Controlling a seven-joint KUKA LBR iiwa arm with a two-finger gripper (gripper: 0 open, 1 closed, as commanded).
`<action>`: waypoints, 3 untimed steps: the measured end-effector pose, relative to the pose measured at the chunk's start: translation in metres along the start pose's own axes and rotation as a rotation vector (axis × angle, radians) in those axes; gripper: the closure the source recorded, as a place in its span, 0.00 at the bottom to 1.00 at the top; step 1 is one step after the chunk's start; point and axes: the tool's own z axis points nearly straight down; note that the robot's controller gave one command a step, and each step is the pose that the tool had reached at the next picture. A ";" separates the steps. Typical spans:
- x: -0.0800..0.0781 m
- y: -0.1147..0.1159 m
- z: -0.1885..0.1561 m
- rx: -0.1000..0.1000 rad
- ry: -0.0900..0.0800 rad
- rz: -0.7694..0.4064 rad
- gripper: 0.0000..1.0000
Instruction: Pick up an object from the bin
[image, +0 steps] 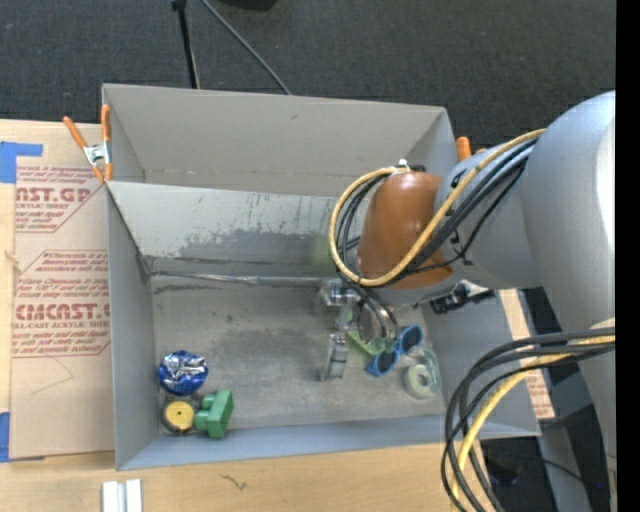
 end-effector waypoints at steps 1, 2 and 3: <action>0.028 -0.086 -0.012 0.003 0.002 -0.047 0.00; -0.012 -0.143 -0.017 0.001 -0.003 -0.228 0.00; -0.011 -0.142 -0.017 -0.001 -0.001 -0.228 1.00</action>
Offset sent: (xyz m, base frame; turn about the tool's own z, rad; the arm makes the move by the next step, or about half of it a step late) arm -0.0331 -0.0785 0.0114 -0.0535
